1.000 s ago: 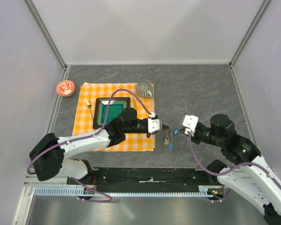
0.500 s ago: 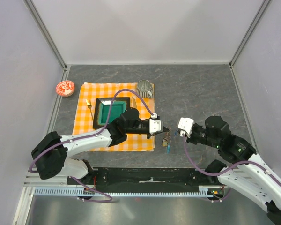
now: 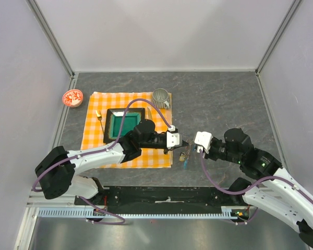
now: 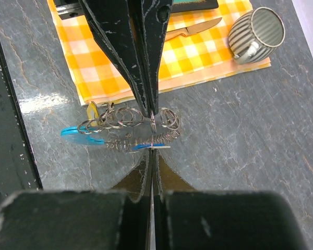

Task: Put the keys on the keyring

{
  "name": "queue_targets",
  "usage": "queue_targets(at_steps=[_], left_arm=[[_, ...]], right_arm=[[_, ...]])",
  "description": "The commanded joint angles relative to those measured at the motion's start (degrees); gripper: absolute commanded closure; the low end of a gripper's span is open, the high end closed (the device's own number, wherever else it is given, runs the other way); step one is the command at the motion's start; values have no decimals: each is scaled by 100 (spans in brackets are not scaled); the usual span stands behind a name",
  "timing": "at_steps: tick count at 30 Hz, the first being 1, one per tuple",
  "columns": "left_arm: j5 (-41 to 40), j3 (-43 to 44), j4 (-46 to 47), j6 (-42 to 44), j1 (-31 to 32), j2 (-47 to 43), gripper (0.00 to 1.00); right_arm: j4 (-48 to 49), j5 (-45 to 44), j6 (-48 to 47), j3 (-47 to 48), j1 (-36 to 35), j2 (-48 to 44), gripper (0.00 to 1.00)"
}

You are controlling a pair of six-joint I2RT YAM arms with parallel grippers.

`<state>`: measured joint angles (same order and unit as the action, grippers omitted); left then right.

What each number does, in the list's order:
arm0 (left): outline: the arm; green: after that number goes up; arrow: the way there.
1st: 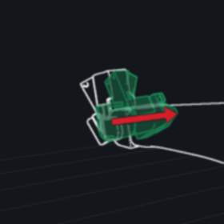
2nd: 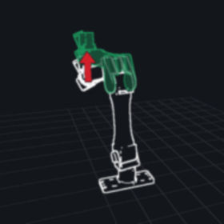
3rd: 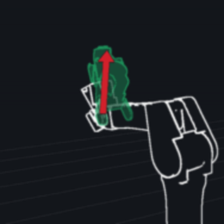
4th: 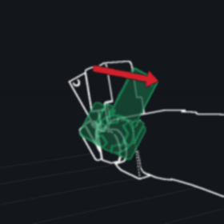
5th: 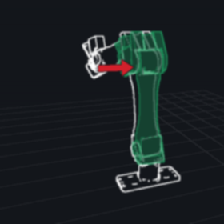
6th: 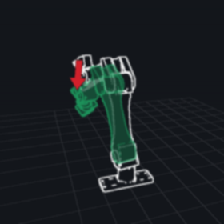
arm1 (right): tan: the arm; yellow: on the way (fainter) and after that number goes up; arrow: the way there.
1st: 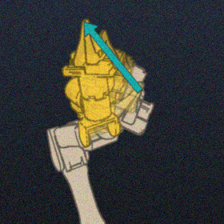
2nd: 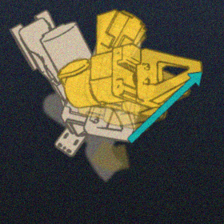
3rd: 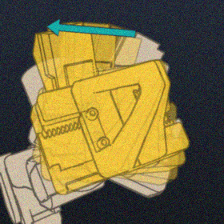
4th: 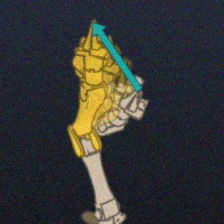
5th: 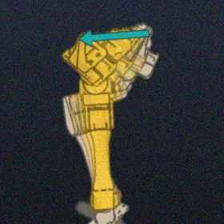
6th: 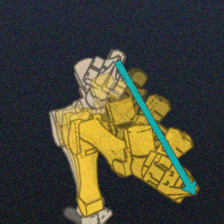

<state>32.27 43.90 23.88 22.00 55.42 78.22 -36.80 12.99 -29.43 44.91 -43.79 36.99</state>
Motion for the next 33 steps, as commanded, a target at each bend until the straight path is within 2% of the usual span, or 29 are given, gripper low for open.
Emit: queue_targets(at_steps=[1, 19, 33], left_arm=[[174, 268, 319, 15, 13, -17, 98], [271, 295, 293, -11, 13, 18, 98], [7, 303, 266, 33, 13, 273, 98]], right_arm=[[261, -104, -72, -17, -86, 10, 100], [296, -350, -36, -43, -191, 18, 100], [269, -420, -1, -157, -200, -113, 100]])
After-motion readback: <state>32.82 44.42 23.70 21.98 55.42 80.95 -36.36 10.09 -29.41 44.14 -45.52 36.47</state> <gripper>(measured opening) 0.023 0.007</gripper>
